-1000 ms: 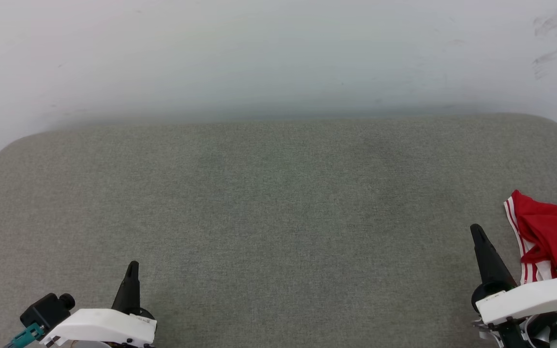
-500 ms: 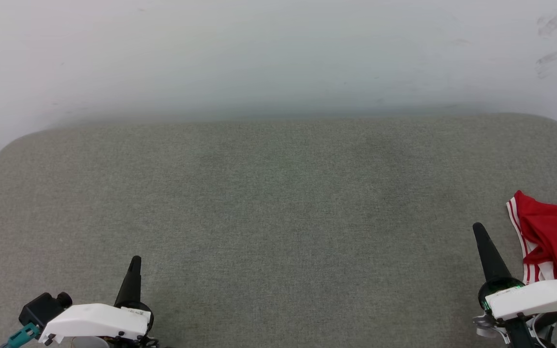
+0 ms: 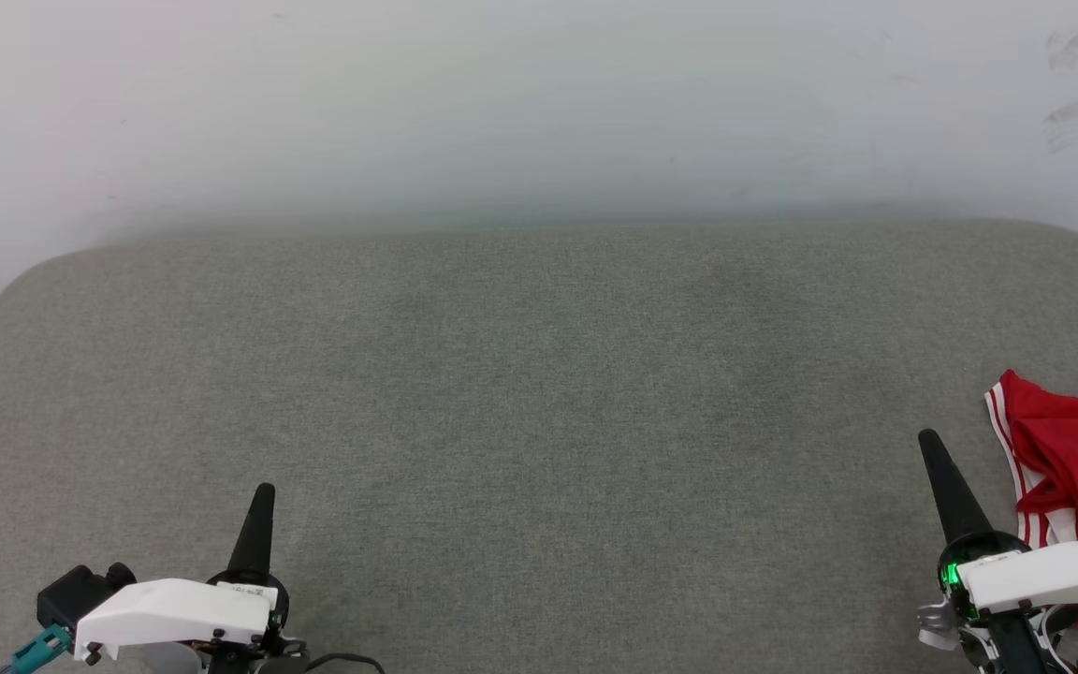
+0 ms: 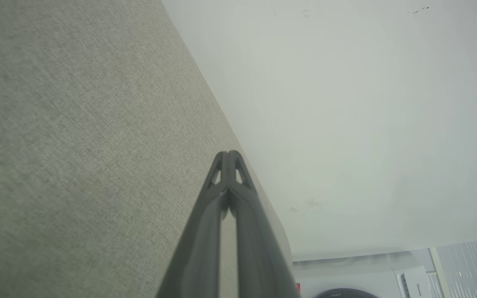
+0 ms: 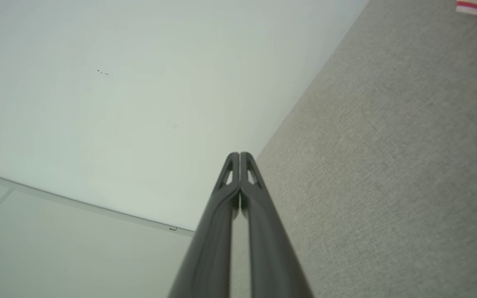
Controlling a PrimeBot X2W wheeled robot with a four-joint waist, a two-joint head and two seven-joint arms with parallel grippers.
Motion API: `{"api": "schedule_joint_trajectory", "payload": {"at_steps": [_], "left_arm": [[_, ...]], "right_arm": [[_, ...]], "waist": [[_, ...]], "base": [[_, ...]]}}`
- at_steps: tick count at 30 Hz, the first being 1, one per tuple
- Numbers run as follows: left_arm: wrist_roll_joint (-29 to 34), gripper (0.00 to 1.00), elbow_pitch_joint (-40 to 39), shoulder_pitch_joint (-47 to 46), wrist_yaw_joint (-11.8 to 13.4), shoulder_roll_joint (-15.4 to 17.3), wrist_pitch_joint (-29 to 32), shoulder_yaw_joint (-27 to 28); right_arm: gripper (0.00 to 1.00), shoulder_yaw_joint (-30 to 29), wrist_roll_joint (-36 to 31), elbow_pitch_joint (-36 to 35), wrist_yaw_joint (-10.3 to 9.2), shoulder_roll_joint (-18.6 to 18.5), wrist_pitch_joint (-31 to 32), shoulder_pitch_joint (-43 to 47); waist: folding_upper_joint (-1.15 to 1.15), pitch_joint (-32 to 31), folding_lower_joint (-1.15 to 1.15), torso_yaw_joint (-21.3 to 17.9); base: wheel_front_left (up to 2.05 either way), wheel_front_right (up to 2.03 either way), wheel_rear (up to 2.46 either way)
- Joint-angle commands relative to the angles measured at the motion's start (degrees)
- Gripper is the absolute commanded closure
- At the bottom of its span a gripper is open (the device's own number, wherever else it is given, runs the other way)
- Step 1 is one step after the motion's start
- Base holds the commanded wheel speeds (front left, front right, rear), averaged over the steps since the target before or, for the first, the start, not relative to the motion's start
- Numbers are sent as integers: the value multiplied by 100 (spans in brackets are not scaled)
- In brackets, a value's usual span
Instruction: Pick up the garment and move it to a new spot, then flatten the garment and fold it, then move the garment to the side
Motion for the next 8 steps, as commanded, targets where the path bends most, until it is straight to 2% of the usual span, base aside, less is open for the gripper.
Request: {"api": "schedule_joint_trajectory", "payload": {"at_steps": [1, 8], "left_arm": [[-124, 100, -22, -127, -51, -10, 32, 48], [-444, 100, -1, -181, -104, -56, 131, 118]], "right_arm": [[100, -21, 166, -10, 0, 13, 15, -155], [100, -42, 552, 55, 0, 14, 50, -191]], "waist": [[0, 2, 0, 3], [0, 9, 0, 19]], "base": [[0, 0, 0], [0, 0, 0]]}}
